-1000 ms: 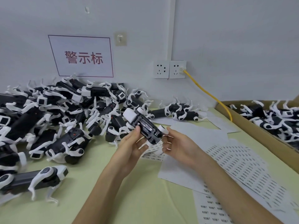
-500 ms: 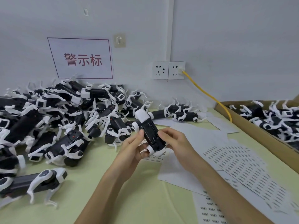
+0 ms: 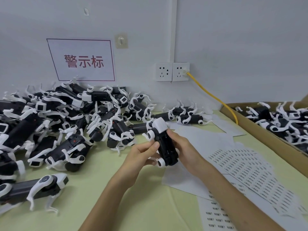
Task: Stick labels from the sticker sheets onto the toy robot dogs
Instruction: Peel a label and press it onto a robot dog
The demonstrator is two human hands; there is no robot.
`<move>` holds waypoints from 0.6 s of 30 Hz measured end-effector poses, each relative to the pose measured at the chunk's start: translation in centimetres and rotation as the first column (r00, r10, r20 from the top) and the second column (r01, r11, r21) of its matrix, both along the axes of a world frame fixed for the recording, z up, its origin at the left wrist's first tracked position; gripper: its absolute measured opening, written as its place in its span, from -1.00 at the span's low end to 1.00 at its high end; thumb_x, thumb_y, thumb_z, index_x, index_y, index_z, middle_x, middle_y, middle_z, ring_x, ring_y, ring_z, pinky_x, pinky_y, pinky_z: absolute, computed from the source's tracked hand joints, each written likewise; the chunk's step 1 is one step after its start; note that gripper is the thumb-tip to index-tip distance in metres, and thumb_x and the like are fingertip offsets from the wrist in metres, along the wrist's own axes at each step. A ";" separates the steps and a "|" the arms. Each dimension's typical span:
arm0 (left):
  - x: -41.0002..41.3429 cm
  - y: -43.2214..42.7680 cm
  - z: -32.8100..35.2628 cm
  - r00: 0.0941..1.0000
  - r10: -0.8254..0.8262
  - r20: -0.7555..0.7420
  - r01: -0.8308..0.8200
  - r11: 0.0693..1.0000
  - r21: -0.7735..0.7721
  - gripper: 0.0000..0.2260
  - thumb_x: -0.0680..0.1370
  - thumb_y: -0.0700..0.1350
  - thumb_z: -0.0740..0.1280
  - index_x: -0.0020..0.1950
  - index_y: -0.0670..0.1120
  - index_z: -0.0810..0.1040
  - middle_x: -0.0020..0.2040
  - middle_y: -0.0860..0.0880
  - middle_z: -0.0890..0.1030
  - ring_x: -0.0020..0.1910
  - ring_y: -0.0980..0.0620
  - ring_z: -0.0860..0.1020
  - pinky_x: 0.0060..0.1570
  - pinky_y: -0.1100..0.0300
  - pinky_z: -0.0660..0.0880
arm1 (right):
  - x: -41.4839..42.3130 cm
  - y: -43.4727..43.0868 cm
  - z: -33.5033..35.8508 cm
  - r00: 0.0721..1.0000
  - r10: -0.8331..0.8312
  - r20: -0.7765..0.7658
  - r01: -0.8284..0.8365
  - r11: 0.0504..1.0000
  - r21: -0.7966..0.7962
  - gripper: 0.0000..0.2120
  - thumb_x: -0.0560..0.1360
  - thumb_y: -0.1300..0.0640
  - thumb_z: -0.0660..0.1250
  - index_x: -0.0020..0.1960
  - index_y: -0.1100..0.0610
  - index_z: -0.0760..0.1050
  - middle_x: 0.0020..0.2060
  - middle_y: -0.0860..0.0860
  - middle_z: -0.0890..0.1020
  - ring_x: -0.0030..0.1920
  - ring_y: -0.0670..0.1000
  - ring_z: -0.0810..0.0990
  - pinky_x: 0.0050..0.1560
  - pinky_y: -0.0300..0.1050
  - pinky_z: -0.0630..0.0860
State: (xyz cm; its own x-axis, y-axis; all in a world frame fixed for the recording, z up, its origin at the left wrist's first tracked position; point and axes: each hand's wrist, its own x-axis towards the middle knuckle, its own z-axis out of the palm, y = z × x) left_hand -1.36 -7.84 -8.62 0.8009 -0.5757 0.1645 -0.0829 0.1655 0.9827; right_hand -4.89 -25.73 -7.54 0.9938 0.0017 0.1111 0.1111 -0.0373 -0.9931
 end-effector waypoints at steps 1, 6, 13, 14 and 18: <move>0.1 -0.1 0.0 0.999 0.031 0.012 -0.031 1.000 0.007 -0.65 0.54 0.09 0.36 0.05 -0.16 0.75 -0.06 -0.17 0.69 -0.19 0.04 0.56 -0.18 0.23 0.52 | 0.1 0.0 0.0 1.000 -0.006 0.017 0.006 1.000 0.002 -0.53 0.58 -0.31 0.18 0.13 -0.04 0.70 0.01 0.02 0.73 0.01 -0.05 0.70 -0.04 -0.22 0.62; 0.3 -0.4 -0.4 0.978 0.166 0.129 -0.176 0.982 0.063 -0.82 0.62 -0.02 0.39 -0.01 -0.03 0.78 -0.11 -0.17 0.72 -0.23 0.02 0.58 -0.23 0.19 0.51 | 0.4 0.3 -0.5 0.996 -0.078 0.034 0.078 0.997 0.004 -0.23 0.37 -0.37 0.37 0.16 0.33 0.52 -0.11 0.19 0.61 -0.07 0.10 0.58 0.08 0.05 0.50; 0.2 -0.6 -0.4 0.953 0.235 0.192 -0.250 0.966 0.058 -0.85 0.64 -0.10 0.39 0.01 -0.03 0.77 -0.22 -0.14 0.66 -0.32 0.00 0.48 -0.33 0.17 0.43 | 0.6 0.4 -0.6 0.998 -0.070 0.004 0.070 0.998 -0.007 -0.53 0.51 -0.22 0.29 0.16 0.13 0.64 0.08 0.18 0.70 0.09 0.16 0.68 0.11 0.00 0.55; 0.1 -0.7 -0.3 0.950 0.235 0.204 -0.252 0.966 0.062 -0.85 0.64 -0.10 0.39 0.01 -0.03 0.77 -0.18 -0.21 0.66 -0.32 -0.02 0.47 -0.33 0.15 0.42 | 0.5 0.4 -0.6 0.997 -0.071 0.004 0.071 0.997 -0.009 -0.54 0.51 -0.21 0.28 0.16 0.12 0.65 0.08 0.17 0.70 0.12 0.19 0.67 0.14 0.03 0.56; 0.2 -0.8 -0.4 0.947 0.241 0.212 -0.258 0.964 0.057 -0.86 0.64 -0.09 0.39 0.00 0.01 0.77 -0.13 -0.25 0.66 -0.32 -0.02 0.48 -0.33 0.16 0.42 | 0.4 0.4 -0.5 0.997 -0.074 0.010 0.075 0.997 -0.013 -0.57 0.54 -0.18 0.25 0.17 0.11 0.65 0.10 0.15 0.70 0.17 0.19 0.65 0.24 0.10 0.53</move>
